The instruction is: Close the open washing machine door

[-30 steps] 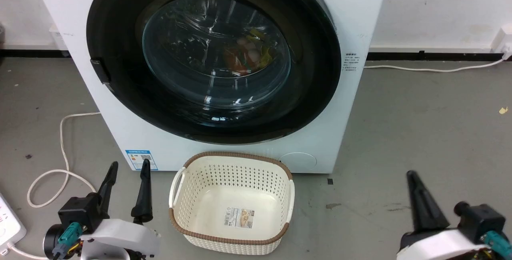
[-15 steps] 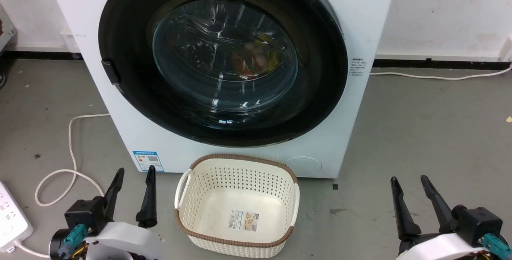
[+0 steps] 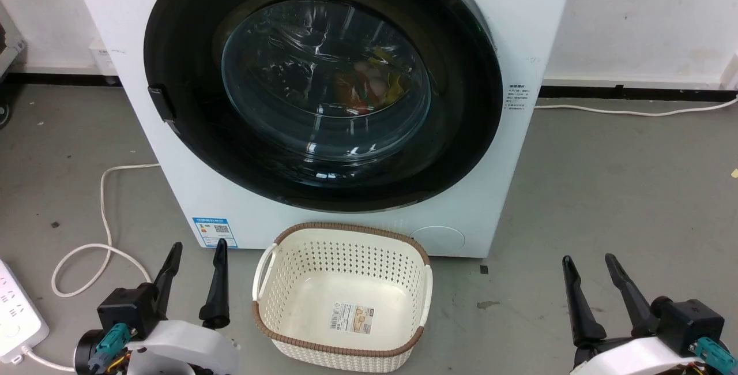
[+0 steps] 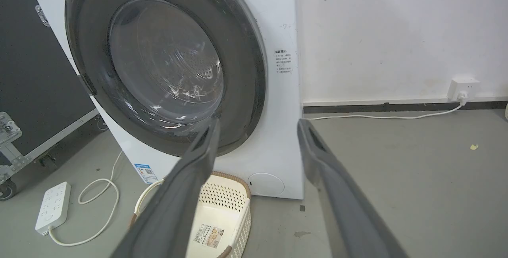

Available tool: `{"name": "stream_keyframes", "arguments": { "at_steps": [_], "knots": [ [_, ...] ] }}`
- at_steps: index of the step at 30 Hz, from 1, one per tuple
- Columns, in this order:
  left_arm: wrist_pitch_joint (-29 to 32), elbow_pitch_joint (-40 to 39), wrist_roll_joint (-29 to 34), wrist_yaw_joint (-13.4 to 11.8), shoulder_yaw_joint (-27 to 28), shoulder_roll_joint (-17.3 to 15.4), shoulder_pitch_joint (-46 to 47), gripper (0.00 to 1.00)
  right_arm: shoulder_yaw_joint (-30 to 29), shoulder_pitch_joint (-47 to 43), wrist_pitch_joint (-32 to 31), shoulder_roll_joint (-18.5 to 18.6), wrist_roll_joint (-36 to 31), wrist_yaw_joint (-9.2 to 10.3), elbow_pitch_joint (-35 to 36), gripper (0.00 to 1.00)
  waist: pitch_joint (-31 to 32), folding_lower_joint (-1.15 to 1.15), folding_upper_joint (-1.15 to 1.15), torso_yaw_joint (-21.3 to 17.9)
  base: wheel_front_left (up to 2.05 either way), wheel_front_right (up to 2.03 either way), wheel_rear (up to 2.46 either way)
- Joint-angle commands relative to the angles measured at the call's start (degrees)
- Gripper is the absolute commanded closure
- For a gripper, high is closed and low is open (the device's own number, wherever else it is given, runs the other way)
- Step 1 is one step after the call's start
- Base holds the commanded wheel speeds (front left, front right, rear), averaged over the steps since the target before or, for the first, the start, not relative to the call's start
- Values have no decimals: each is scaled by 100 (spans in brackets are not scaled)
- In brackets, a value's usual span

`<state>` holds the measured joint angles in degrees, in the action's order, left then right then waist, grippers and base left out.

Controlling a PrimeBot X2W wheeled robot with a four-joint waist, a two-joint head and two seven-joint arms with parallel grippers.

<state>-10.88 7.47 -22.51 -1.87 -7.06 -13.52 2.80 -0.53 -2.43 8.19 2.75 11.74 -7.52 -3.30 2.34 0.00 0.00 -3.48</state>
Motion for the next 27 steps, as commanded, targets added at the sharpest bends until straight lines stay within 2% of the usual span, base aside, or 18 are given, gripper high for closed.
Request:
{"name": "stream_keyframes", "arguments": {
  "at_steps": [1, 8, 9, 27],
  "knots": [
    [-20, -1, 12, -31, -10, -16, 23, 0, 13, -75, 33, 12, 47, 3, -25, 0, 2, 0, 0, -7, 0, 0, 0],
    [-46, 70, 0, -50, -14, -50, 33, 0, 32, -70, 76, 12, 74, 3, -63, 0, -17, 0, 0, -8, 0, 0, 0],
    [-22, 69, -2, -36, 1, -20, 1, 100, 30, 0, 51, 0, 41, 0, -43, 100, -19, 0, 0, -8, 0, 0, 0],
    [108, -23, 251, -14, 88, 113, -31, 100, 31, 32, -49, 0, -99, 0, 1, 100, -43, 0, 0, 32, 0, 0, 0]
  ]
}}
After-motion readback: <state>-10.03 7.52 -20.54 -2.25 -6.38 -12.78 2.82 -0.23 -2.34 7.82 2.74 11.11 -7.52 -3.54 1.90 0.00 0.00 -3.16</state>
